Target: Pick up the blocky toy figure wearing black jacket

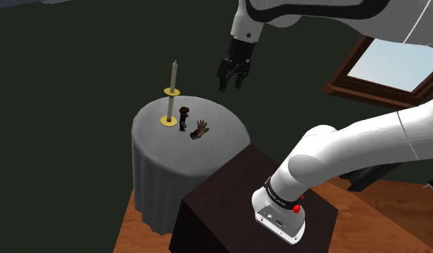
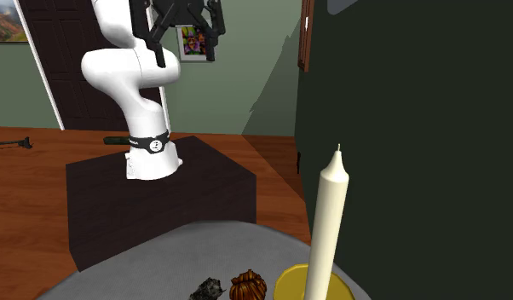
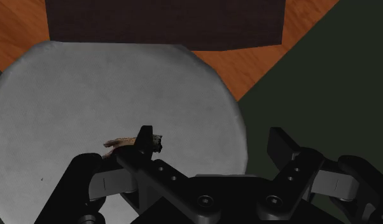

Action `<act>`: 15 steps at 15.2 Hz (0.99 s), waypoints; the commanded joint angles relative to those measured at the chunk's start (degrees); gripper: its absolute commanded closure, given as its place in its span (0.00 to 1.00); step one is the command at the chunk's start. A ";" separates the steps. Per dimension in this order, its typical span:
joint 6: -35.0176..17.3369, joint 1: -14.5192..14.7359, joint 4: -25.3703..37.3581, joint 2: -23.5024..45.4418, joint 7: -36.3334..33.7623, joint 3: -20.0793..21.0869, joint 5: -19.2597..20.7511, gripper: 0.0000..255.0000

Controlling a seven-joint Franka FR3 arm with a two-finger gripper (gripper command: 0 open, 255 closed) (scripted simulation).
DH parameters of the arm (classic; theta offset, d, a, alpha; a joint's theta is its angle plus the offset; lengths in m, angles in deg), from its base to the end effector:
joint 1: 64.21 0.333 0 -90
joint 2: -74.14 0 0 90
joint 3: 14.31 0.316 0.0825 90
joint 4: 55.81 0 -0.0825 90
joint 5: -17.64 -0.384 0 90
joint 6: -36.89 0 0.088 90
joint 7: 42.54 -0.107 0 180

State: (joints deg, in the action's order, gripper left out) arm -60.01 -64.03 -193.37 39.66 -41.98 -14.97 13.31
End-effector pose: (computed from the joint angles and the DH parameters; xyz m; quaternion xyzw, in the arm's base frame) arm 0.3579 0.0037 0.5181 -0.9977 0.0047 0.0536 0.0409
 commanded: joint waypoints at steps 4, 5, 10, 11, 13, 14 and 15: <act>-8.73 -0.29 1.05 9.93 1.83 -0.66 0.72 0.00; -10.30 -0.33 1.50 11.98 2.16 -0.79 0.83 0.00; -17.31 -0.57 4.95 22.64 3.75 -1.38 1.22 0.00; -18.53 -0.62 5.88 24.83 4.05 -1.49 1.27 0.00; -20.79 -0.72 7.95 29.23 4.63 -1.68 1.33 0.00; -21.83 -0.78 9.09 31.45 4.92 -1.77 1.35 0.00; -22.79 -0.84 10.31 33.66 5.20 -1.85 1.36 0.00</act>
State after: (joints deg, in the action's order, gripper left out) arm -81.64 -64.71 -184.61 70.59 -37.29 -16.61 14.63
